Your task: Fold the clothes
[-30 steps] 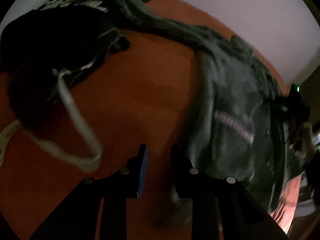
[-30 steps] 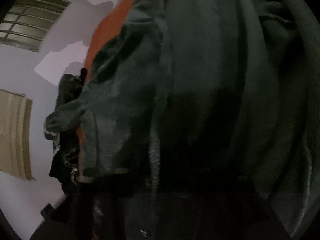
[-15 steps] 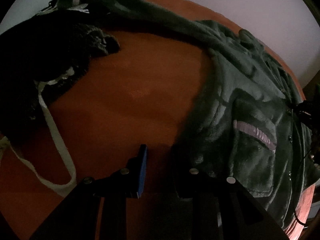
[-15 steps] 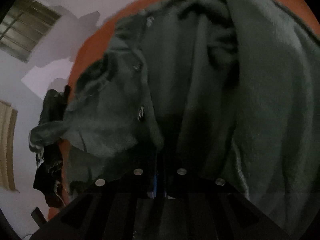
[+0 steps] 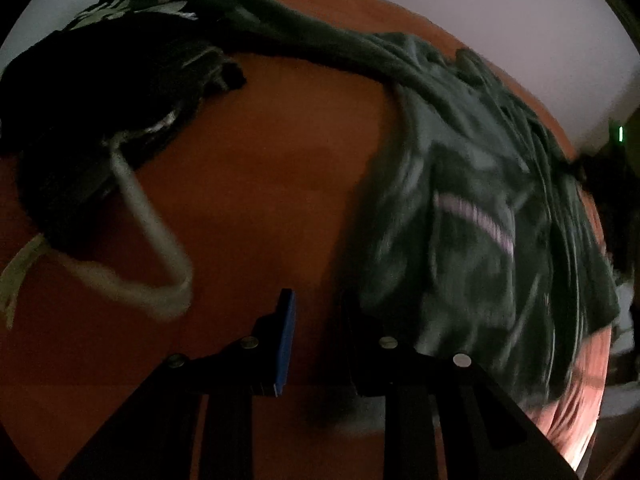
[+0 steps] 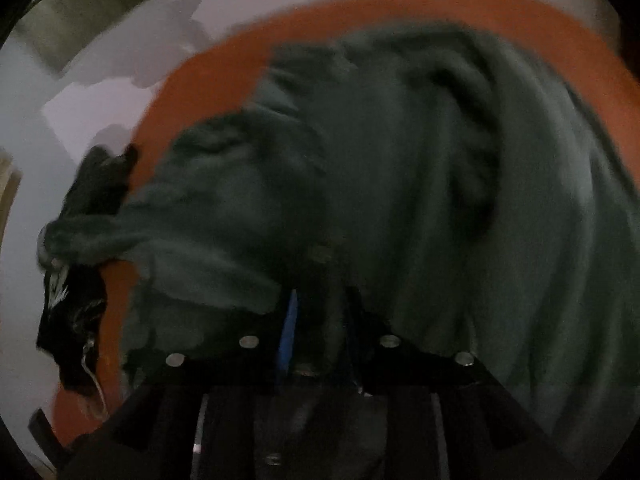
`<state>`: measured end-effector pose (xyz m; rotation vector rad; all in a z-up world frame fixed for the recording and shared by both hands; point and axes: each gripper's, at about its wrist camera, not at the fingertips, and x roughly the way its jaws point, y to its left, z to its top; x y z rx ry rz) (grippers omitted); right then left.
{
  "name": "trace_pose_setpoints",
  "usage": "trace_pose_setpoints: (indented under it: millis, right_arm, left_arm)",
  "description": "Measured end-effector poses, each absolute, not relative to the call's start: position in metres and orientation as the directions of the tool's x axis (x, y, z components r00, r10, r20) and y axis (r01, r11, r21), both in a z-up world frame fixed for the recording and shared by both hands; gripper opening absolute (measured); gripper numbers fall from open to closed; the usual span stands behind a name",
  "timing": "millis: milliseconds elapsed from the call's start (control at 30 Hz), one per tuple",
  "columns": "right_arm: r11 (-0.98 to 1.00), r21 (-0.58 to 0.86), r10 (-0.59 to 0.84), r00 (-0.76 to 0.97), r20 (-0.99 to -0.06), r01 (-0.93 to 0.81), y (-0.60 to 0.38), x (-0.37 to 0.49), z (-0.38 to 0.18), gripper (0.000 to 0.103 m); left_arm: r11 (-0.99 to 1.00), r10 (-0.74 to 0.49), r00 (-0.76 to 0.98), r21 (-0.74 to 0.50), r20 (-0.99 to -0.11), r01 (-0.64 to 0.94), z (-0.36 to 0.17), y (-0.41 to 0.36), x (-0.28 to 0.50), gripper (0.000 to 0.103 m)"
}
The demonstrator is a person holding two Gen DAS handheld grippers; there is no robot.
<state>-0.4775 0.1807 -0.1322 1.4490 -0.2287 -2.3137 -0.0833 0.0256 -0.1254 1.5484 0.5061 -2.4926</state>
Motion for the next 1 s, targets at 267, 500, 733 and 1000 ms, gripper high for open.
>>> trace_pose_setpoints:
  millis: [267, 500, 733, 1000]
  right_arm:
    - [-0.742, 0.404, -0.558, -0.158, -0.815, 0.536, 0.048, -0.460, -0.109, 0.040]
    - [-0.702, 0.531, -0.534, 0.142, -0.833, 0.475, -0.035, -0.454, -0.161, 0.040]
    - [-0.781, 0.462, -0.411, 0.209, -0.887, 0.420, -0.079, -0.473, -0.196, 0.040]
    - [-0.770, 0.492, -0.415, 0.266, -0.870, 0.407, -0.087, -0.439, -0.179, 0.040]
  left_arm:
    - [-0.976, -0.033, -0.418, -0.061, -0.908, 0.209, -0.132, 0.035, -0.031, 0.025]
    - [-0.994, -0.069, -0.423, 0.024, -0.904, 0.111, -0.150, 0.053, -0.030, 0.039]
    - [-0.998, -0.057, -0.485, 0.040, -0.873, 0.045, -0.135, 0.061, -0.022, 0.044]
    - [-0.998, -0.068, -0.495, 0.057, -0.866, 0.038, -0.135, 0.057, -0.015, 0.048]
